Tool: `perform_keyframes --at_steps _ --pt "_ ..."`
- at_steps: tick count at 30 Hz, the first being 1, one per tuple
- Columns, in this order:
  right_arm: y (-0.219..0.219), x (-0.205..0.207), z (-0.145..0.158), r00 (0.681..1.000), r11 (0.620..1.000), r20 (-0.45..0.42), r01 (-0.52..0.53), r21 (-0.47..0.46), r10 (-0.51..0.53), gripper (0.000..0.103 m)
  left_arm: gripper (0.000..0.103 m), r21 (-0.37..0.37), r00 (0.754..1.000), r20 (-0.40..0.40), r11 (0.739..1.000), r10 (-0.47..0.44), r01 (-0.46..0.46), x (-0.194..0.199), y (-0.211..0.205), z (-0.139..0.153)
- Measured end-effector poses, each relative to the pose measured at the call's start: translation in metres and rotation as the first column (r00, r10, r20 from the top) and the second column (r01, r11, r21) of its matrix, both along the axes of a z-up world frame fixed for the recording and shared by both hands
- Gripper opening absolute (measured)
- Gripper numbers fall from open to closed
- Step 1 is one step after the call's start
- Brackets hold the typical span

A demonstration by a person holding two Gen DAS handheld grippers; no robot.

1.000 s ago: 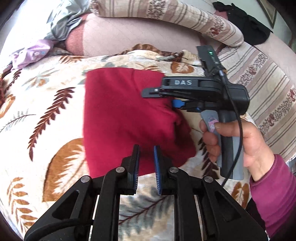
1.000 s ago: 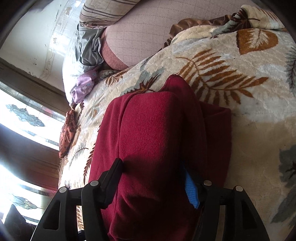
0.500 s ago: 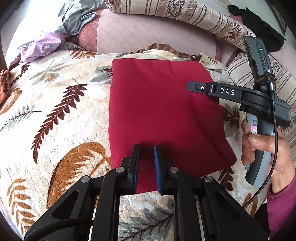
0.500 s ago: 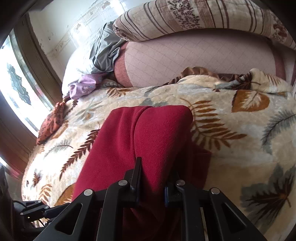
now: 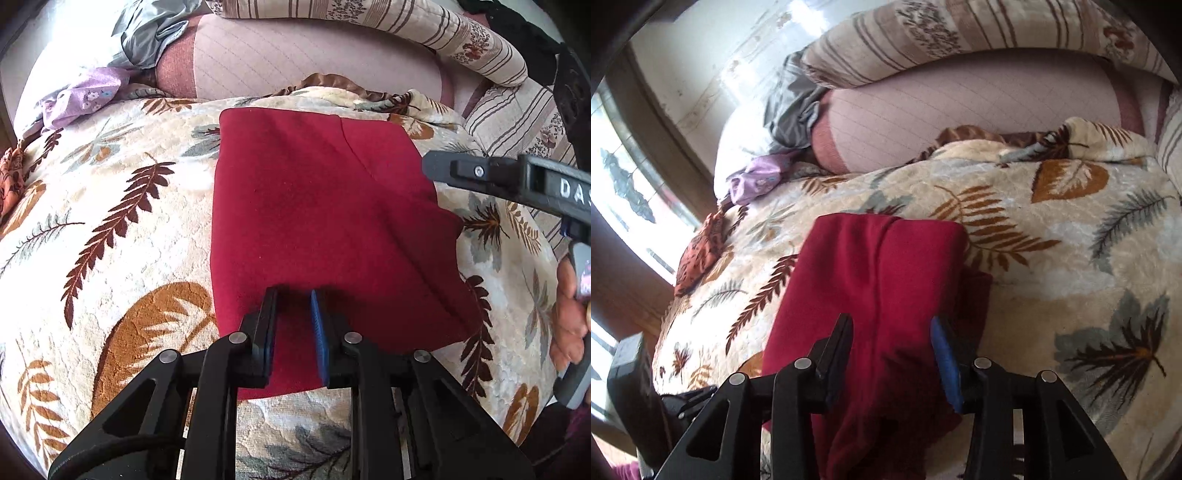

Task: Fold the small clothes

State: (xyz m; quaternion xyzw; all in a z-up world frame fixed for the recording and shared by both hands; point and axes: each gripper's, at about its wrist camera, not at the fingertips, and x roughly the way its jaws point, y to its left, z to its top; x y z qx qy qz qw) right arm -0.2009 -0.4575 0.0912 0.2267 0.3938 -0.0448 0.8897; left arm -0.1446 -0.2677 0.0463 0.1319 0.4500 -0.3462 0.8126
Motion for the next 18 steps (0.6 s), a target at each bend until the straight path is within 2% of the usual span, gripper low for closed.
perform_keyframes --at_steps 2,5,9,10,11,12,14,18 --pt "0.018 -0.003 0.003 0.999 0.998 -0.005 -0.044 -0.044 0.044 0.042 0.018 0.005 1.0 0.007 1.0 0.006 -0.006 -0.001 -0.001 0.0" --pt "0.032 -0.003 -0.013 0.997 0.996 -0.052 -0.064 -0.064 0.06 0.039 0.018 0.012 1.0 0.014 1.0 0.007 -0.007 -0.001 -0.003 -0.002" --pt "0.03 -0.007 -0.045 0.988 0.992 -0.152 -0.033 -0.123 0.014 0.037 0.019 0.03 1.0 0.024 1.0 0.001 -0.002 -0.003 -0.005 -0.006" --pt "0.027 -0.008 -0.051 0.986 0.992 -0.165 -0.022 -0.125 0.001 0.037 0.019 0.033 1.0 0.026 0.999 0.002 -0.003 -0.003 -0.005 -0.007" --pt "0.023 -0.01 -0.056 0.987 0.996 -0.162 -0.01 -0.091 -0.005 0.037 0.024 0.026 1.0 0.023 1.0 -0.001 0.0 -0.004 -0.005 -0.006" --pt "0.02 -0.015 -0.058 0.988 0.998 -0.155 0.003 -0.066 -0.013 0.037 0.032 0.015 1.0 0.015 1.0 -0.006 0.005 -0.004 -0.006 -0.006" --pt "0.018 -0.02 -0.053 0.989 0.998 -0.143 0.017 -0.054 -0.024 0.037 0.041 0.001 1.0 0.008 1.0 -0.009 0.009 -0.005 -0.005 -0.004" --pt "0.028 -0.031 -0.028 0.993 0.995 -0.112 0.021 -0.102 -0.033 0.037 0.042 0.007 1.0 0.018 1.0 0.002 -0.002 -0.008 -0.006 0.001"
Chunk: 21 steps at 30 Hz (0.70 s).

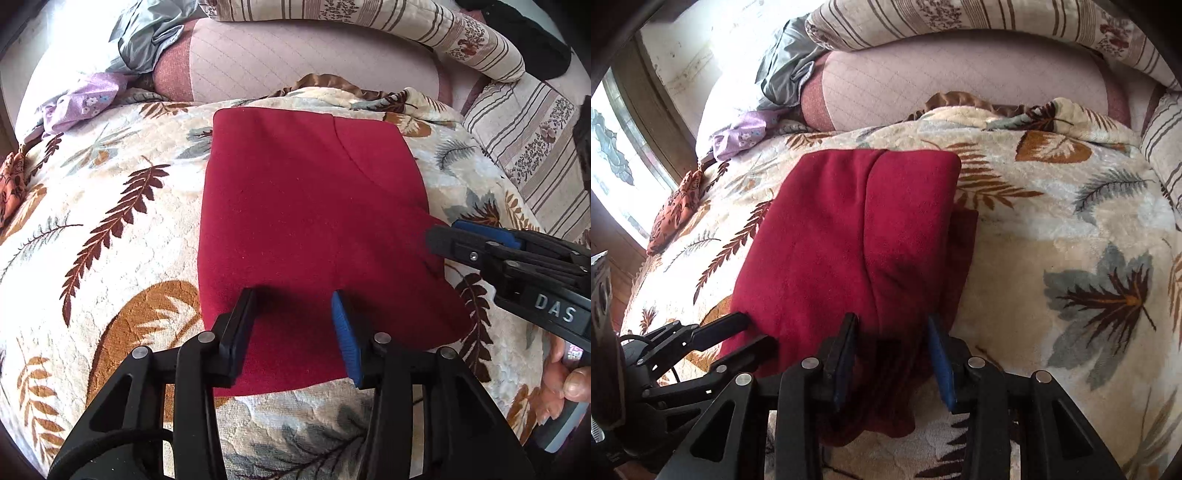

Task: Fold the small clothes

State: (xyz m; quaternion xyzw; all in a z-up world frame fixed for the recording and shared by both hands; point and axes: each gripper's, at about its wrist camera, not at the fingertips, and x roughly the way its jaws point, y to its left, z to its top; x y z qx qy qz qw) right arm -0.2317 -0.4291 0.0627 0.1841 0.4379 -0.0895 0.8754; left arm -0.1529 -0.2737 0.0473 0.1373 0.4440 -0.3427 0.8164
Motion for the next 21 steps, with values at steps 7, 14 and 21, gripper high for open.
perform_keyframes --at_steps 7,14,21 --pt "0.018 -0.012 0.027 0.998 0.999 0.065 -0.015 -0.043 0.018 0.037 0.048 -0.024 0.998 0.029 0.998 0.053 -0.052 0.006 0.014 0.014" --pt "0.027 0.0 0.01 0.999 0.999 0.035 -0.024 -0.042 0.026 0.037 0.068 -0.032 0.994 0.014 0.993 0.112 -0.111 0.027 0.021 0.008" --pt "0.017 0.007 -0.019 0.999 0.998 -0.037 0.018 -0.058 -0.02 0.037 0.068 -0.016 0.993 -0.02 0.993 0.115 -0.116 0.04 0.017 -0.009"
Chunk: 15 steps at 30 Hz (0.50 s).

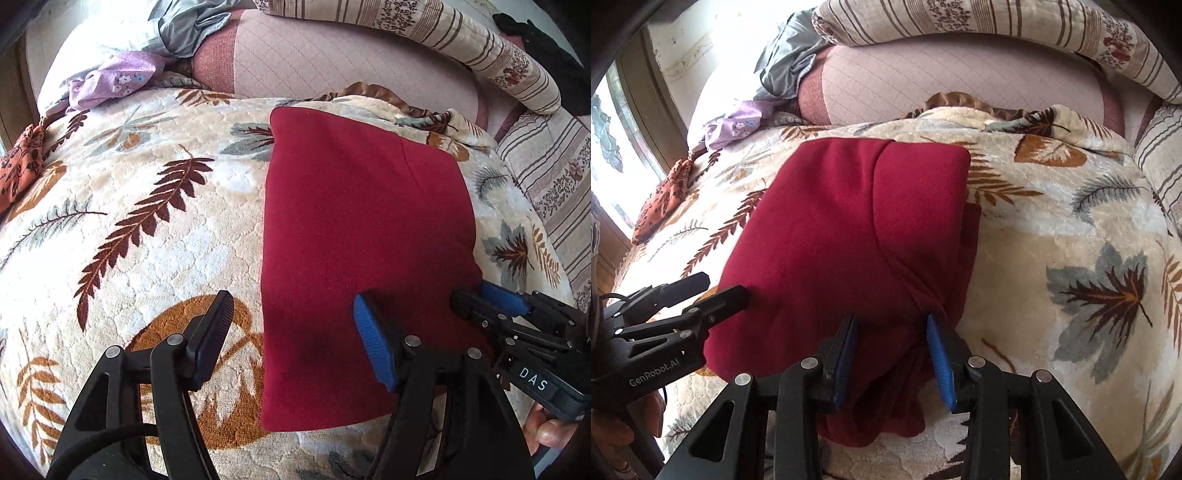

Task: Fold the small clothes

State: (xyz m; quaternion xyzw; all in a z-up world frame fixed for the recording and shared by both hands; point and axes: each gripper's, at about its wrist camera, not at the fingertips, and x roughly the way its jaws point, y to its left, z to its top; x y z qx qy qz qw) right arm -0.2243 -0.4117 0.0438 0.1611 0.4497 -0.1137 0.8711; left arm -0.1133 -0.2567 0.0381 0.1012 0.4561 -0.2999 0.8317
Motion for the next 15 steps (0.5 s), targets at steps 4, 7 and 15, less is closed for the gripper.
perform_keyframes --at_steps 4,7,15 --pt "-0.012 -0.004 -0.009 1.0 0.996 0.004 0.002 0.084 -0.002 0.037 0.068 -0.007 1.0 0.0 1.0 -0.01 0.01 0.001 0.001 0.001" --pt "-0.02 -0.009 0.001 0.999 0.993 0.044 0.01 0.121 -0.015 0.04 0.068 -0.032 1.0 -0.006 0.999 -0.017 0.017 0.007 0.003 0.007" --pt "-0.053 0.004 0.006 0.978 0.968 0.165 0.086 0.237 -0.127 0.082 0.068 -0.125 0.995 -0.096 0.992 -0.028 0.016 0.041 0.002 0.007"
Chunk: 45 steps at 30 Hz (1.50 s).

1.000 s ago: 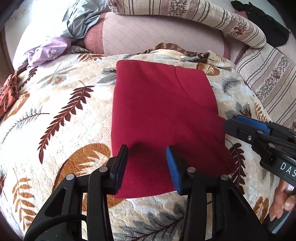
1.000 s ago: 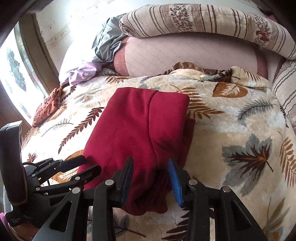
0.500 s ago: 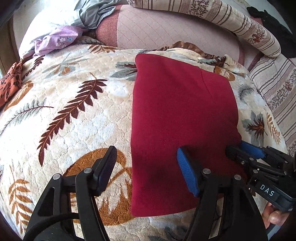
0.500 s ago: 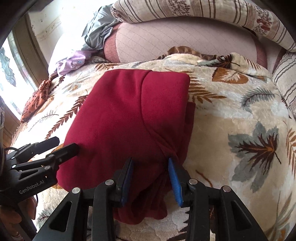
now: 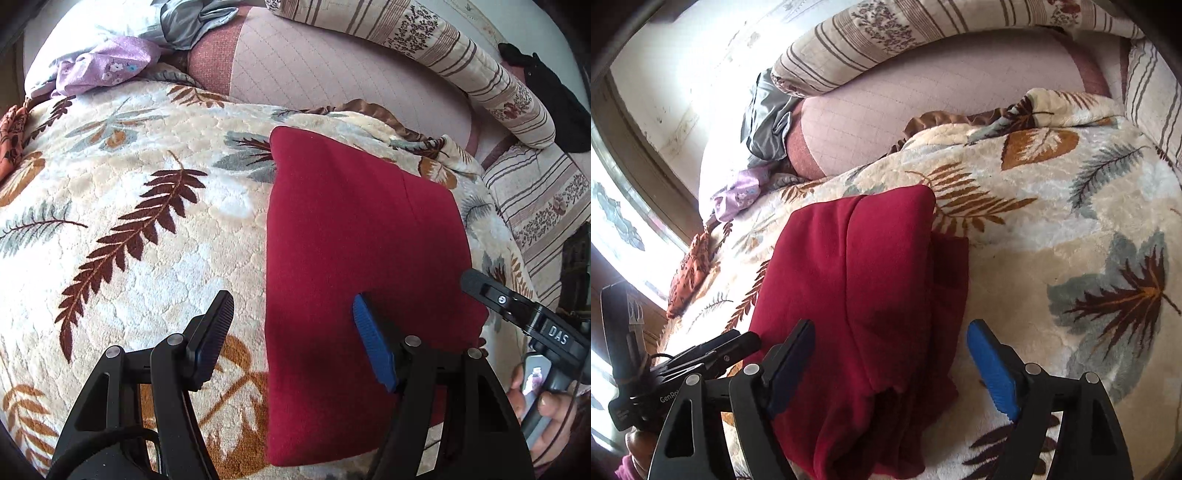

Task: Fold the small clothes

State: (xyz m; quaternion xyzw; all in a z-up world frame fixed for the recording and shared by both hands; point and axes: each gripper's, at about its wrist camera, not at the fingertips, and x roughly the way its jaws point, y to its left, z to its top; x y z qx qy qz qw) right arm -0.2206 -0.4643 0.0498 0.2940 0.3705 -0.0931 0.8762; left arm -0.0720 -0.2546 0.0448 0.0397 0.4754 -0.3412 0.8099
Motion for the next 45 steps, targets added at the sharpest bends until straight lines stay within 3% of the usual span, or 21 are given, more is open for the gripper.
perform_keyframes --at_steps 4,8,13,17,20,24,29,33,39,41,45 --pt "-0.011 0.027 -0.02 0.999 0.999 -0.034 -0.022 0.043 0.024 0.082 0.068 -0.025 0.998 -0.048 0.999 -0.028 0.027 0.013 -0.007 -0.01" --pt "-0.019 0.038 -0.035 1.0 0.994 -0.005 -0.011 0.105 0.012 0.086 0.077 -0.037 0.998 -0.042 0.998 -0.054 0.052 0.019 -0.015 -0.016" --pt "-0.02 0.047 -0.042 1.0 0.997 0.015 0.001 0.079 -0.002 0.092 0.077 -0.063 0.993 -0.079 0.994 -0.091 0.086 0.024 -0.026 -0.024" --pt "-0.017 0.052 -0.037 0.999 0.998 0.032 -0.045 0.049 0.044 0.061 0.065 -0.081 0.992 -0.079 0.992 -0.103 0.096 0.023 -0.031 -0.027" --pt "-0.01 0.051 -0.031 0.998 0.998 0.027 -0.063 0.012 0.063 0.047 0.045 -0.095 0.993 -0.054 0.99 -0.106 0.1 0.017 -0.028 -0.018" --pt "-0.002 0.044 -0.013 0.995 0.997 0.059 -0.076 0.018 0.075 0.04 0.039 -0.095 0.991 -0.046 0.988 -0.123 0.118 0.005 -0.015 0.003" --pt "0.017 0.029 0.013 0.989 0.99 0.091 -0.122 0.076 0.114 0.039 0.038 -0.084 0.992 -0.06 0.991 -0.108 0.103 -0.014 0.021 0.028" --pt "0.045 0.018 0.024 0.982 0.975 0.086 -0.177 0.132 0.167 0.039 0.038 -0.028 0.996 -0.046 0.996 -0.082 0.081 -0.036 0.058 0.04" --pt "0.089 0.016 0.001 0.975 0.966 0.022 -0.223 0.134 0.222 0.042 0.041 0.041 0.996 -0.091 0.999 -0.005 0.009 -0.049 0.09 0.009" --pt "0.094 0.022 -0.015 0.978 0.974 -0.039 -0.2 0.102 0.205 0.052 0.046 0.034 0.995 -0.093 0.999 0.022 -0.019 -0.048 0.095 0.001" --pt "0.093 0.011 -0.008 0.986 0.982 -0.046 -0.157 0.104 0.162 0.052 0.05 0.013 0.995 -0.079 0.998 0.062 -0.061 -0.048 0.109 0.006"
